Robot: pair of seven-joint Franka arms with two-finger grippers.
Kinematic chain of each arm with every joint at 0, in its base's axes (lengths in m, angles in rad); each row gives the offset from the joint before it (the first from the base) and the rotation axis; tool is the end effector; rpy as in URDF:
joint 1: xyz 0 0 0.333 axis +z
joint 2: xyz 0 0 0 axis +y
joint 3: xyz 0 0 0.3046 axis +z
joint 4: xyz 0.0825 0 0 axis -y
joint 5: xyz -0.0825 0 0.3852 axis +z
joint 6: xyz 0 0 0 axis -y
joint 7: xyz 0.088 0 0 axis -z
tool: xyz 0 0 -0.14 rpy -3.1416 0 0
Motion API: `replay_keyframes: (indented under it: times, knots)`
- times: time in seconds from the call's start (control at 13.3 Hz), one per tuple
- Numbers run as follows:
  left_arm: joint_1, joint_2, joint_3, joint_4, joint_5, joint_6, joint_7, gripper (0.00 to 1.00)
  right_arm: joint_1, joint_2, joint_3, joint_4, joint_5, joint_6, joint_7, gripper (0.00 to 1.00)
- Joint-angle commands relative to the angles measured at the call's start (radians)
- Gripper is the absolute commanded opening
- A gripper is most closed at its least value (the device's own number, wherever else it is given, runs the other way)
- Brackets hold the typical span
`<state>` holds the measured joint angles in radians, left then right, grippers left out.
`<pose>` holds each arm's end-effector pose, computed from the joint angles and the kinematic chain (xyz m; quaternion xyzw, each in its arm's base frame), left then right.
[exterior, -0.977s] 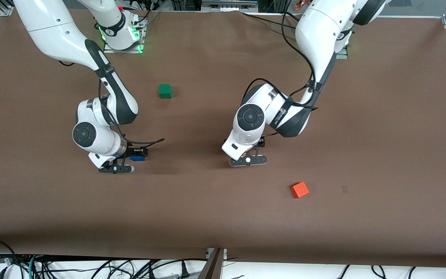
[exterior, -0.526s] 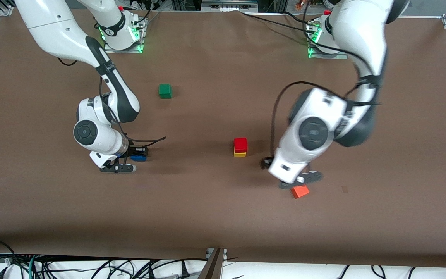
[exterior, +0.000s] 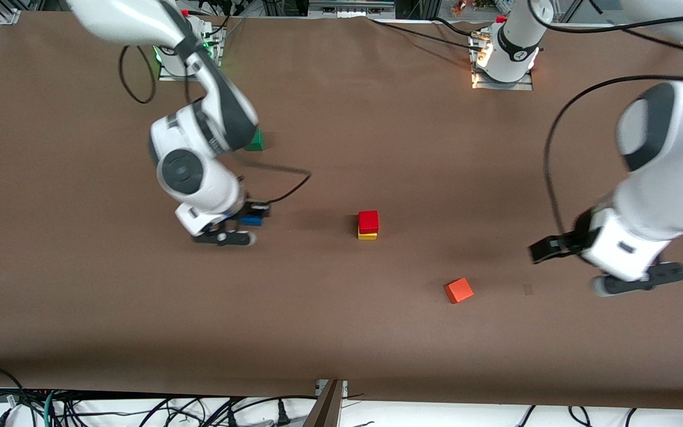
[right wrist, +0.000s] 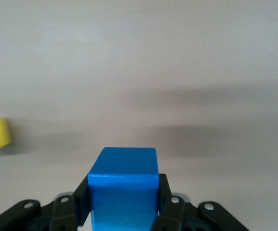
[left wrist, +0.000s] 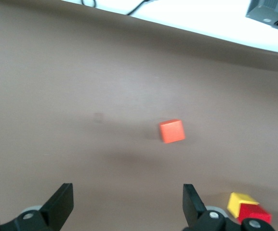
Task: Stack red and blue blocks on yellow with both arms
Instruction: 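Carry the blue cube over the red cube with the right gripper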
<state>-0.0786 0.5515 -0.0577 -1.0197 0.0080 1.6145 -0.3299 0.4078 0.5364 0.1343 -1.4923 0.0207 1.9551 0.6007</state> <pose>0.7039 -0.0844 0.4959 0.9946 0.1011 0.0189 0.0158 0.5926 0.3459 0.3132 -0.9976 0.0416 0.0528 0.0183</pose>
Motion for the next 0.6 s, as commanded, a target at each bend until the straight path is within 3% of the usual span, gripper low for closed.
replay_keyframes:
  times: [0.0,0.15,0.3,0.53]
  knots:
    - [0.089,-0.051,-0.019,-0.022,0.006,-0.021,0.101,1.0,0.087,0.109,-0.007,0.186,0.013,-0.039,0.141,0.44]
    - [0.123,-0.125,-0.011,-0.055,0.01,-0.027,0.123,1.0,0.161,0.18,-0.005,0.309,0.015,-0.036,0.238,0.44]
    - [0.145,-0.226,-0.01,-0.179,0.012,-0.024,0.138,1.0,0.247,0.279,-0.012,0.435,0.007,0.014,0.339,0.44]
    - [0.151,-0.358,-0.001,-0.33,0.018,-0.045,0.138,1.0,0.301,0.338,-0.022,0.457,0.001,0.145,0.352,0.44]
